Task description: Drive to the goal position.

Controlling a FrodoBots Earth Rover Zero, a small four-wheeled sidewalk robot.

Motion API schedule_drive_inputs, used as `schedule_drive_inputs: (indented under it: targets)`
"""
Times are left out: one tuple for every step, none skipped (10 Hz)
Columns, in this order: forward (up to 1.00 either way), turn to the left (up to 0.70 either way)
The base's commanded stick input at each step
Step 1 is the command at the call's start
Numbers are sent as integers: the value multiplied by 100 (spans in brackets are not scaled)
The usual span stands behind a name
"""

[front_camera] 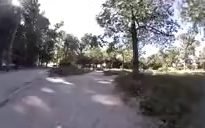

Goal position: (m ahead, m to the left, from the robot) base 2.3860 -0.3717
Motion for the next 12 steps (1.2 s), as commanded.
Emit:
schedule_drive_inputs:
  targets:
    - [70, 0]
    - [70, 0]
    - [70, 0]
    - [70, 0]
    - [70, 0]
    - [70, 0]
    - [70, 0]
    - [70, 0]
    - [70, 0]
    - [70, 0]
    - [70, 0]
    - [70, 0]
